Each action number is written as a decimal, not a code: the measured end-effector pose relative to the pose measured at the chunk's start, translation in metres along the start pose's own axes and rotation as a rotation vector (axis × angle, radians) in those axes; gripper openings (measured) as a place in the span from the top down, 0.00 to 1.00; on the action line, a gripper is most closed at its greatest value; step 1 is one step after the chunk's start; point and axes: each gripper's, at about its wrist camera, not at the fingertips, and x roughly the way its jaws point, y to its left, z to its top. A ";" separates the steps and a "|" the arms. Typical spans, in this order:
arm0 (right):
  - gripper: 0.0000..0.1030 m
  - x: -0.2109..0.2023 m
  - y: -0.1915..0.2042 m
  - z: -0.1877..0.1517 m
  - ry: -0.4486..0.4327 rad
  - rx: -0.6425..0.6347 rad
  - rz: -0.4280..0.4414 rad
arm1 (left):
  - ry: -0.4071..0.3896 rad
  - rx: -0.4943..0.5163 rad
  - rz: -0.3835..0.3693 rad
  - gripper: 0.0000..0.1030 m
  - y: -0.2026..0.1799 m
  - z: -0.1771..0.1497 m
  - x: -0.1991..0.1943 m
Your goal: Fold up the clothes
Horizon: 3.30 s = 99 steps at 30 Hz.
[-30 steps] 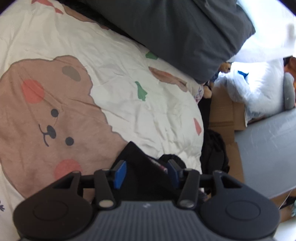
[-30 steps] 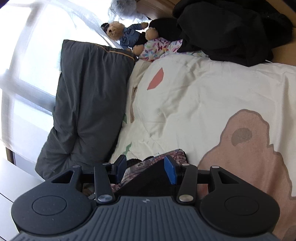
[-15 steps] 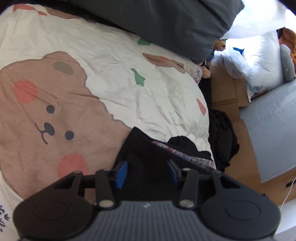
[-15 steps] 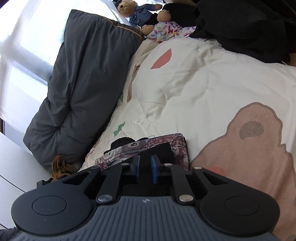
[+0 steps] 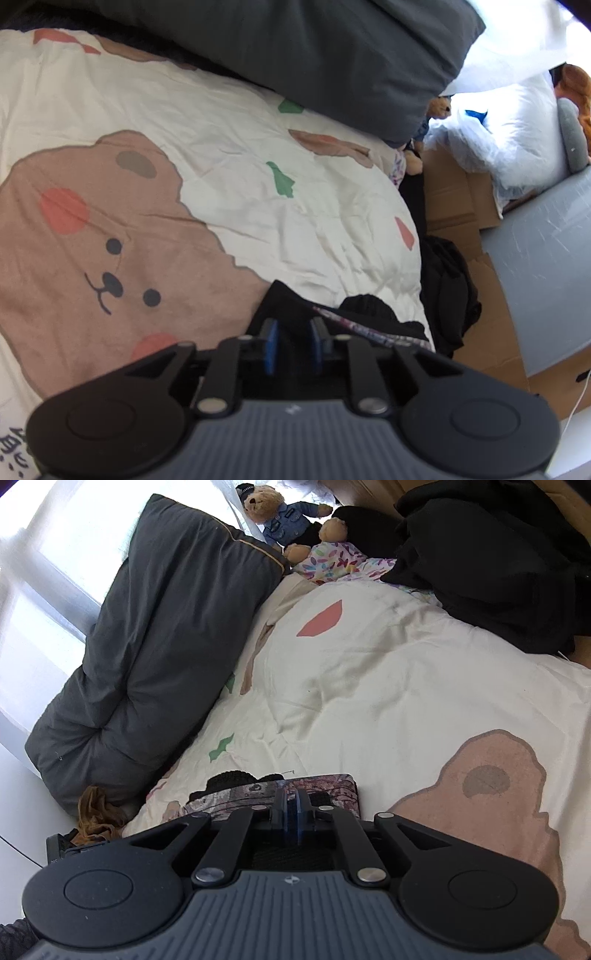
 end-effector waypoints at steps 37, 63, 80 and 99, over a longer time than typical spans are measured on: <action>0.98 0.010 -0.008 0.008 -0.106 0.003 -0.025 | -0.145 0.028 0.007 0.97 0.002 0.003 0.003; 0.41 0.027 -0.029 0.004 -0.007 0.125 -0.056 | -0.022 0.028 0.126 0.38 0.001 0.009 0.027; 0.94 0.031 -0.024 0.003 0.019 0.080 0.004 | -0.041 0.194 0.163 0.97 -0.028 0.035 0.039; 0.59 -0.003 -0.018 0.002 -0.057 0.143 -0.114 | -0.010 0.117 0.231 0.41 -0.032 0.015 0.011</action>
